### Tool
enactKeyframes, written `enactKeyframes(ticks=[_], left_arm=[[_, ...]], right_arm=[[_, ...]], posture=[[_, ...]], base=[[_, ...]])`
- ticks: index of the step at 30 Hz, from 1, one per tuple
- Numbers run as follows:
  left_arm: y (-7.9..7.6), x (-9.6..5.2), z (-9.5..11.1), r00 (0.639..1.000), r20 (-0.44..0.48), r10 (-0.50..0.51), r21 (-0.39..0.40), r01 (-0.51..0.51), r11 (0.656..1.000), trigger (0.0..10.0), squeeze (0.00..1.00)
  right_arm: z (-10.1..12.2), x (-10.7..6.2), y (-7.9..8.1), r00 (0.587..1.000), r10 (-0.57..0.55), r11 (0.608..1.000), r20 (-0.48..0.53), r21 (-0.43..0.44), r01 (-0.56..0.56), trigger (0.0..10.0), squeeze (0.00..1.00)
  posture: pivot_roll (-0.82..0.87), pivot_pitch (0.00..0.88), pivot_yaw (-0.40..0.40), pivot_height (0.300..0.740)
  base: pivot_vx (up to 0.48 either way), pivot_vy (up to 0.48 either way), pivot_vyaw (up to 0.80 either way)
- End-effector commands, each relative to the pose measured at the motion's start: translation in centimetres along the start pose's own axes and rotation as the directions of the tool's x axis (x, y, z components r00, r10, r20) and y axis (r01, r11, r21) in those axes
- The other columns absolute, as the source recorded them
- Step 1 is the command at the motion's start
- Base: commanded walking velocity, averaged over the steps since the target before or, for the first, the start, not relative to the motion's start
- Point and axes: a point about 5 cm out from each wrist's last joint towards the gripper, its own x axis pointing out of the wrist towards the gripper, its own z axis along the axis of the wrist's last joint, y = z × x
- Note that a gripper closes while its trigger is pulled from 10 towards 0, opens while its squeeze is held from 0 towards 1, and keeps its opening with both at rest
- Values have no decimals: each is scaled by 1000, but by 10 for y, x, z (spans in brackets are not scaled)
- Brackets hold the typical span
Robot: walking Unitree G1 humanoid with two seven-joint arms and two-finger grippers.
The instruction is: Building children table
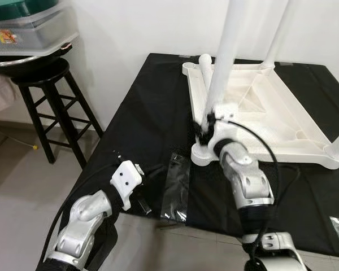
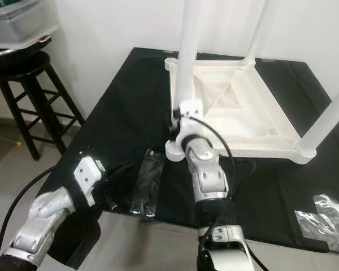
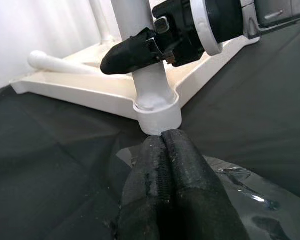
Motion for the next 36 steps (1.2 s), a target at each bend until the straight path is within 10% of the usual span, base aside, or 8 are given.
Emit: enactKeyframes(ticks=[1,4,5,18,19,21,22,36], left_arm=[[-2,-2,0,1000,-1,0,8,0,1000,10000,0],[-2,-4,1,1000,2,3,6,-3,1000,10000,0],[-2,-4,1,1000,5,6,2,-6,1000,10000,0],[-5,-6,1,1000,5,28,1,-28,1000,10000,0],[-5,-6,1,1000,2,25,1,-25,1000,10000,0],[-6,-6,1,1000,1,22,1,-22,1000,10000,0],[-6,-6,1,1000,-1,19,1,-19,1000,10000,0],[-8,-7,0,1000,-11,-1,-6,1,1000,10000,0]], right_arm=[[7,0,-8,1000,-12,1000,23,24,11,10000,1000],[17,-1,-11,991,100,994,85,38,-104,10000,792],[22,-3,-13,981,157,987,115,19,-160,10000,0],[23,-8,-37,816,578,806,34,-183,-563,10000,0],[25,-7,-38,803,595,795,38,-175,-581,5647,0],[26,-6,-39,794,606,787,41,-169,-593,5647,0],[26,-6,-41,780,625,776,45,-151,-613,0,0],[9,-11,-49,758,651,756,41,-125,-643,0,0]], posture=[[45,118,4,740],[42,120,3,740],[43,120,1,740],[58,122,-1,740],[58,122,2,740],[58,122,2,740],[61,122,3,740],[49,118,15,740]], base=[[0,0,0],[0,0,0],[0,0,0],[0,0,0],[0,0,0],[0,0,0],[0,0,0],[0,0,0]])
